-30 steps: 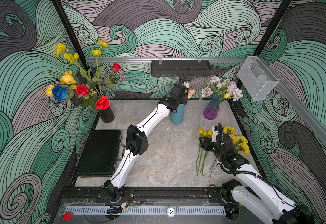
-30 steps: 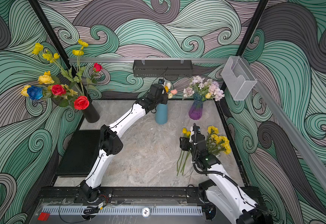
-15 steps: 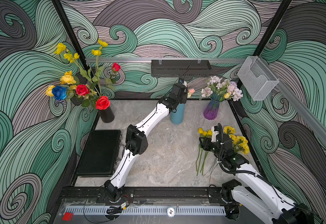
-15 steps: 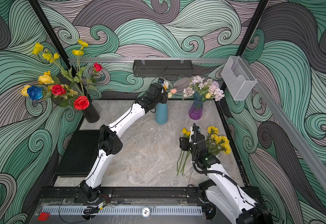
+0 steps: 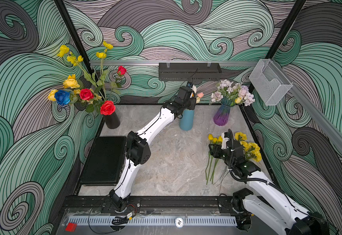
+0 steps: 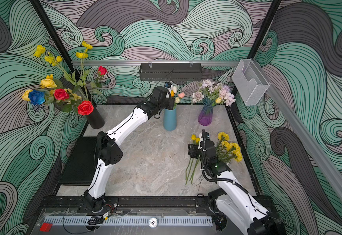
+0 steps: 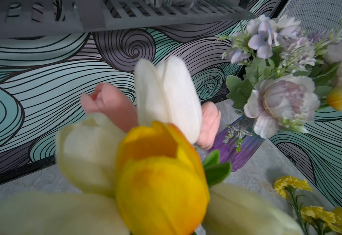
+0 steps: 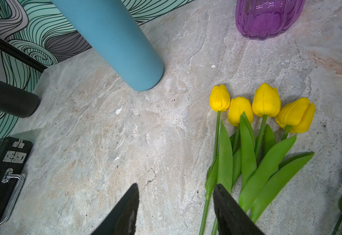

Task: Pick out yellow flowers from the vase
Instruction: Pick up the flower from the vase.

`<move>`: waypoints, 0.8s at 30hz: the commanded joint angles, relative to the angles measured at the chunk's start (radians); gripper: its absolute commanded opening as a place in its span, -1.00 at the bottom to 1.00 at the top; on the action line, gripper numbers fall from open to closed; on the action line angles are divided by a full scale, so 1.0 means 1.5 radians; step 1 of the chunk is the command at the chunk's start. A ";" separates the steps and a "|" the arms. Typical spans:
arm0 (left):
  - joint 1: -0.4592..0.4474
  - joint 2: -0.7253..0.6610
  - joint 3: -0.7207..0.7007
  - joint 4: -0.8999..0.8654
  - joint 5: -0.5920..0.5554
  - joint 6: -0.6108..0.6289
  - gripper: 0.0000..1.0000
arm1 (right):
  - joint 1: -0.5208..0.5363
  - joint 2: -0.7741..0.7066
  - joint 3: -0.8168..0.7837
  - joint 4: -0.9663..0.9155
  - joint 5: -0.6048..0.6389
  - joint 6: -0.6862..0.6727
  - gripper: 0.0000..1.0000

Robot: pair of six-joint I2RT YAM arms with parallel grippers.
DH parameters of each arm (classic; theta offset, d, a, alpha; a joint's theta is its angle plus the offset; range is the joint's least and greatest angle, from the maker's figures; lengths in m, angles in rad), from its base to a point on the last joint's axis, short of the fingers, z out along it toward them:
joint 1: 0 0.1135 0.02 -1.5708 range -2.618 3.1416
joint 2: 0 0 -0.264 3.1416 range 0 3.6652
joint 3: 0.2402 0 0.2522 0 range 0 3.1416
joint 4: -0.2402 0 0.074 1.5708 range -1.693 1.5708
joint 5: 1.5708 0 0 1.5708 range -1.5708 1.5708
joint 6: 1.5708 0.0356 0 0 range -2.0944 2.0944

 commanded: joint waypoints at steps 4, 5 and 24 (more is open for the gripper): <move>0.004 -0.022 -0.003 -0.005 0.089 0.011 -0.85 | -0.004 -0.010 -0.003 0.011 0.002 -0.007 0.17; 0.006 -0.024 -0.006 -0.007 0.097 0.013 -0.85 | -0.005 -0.009 -0.004 0.011 0.002 -0.007 0.18; 0.019 -0.112 -0.157 0.111 0.094 0.036 -0.77 | -0.004 -0.004 0.000 0.014 -0.002 -0.005 0.17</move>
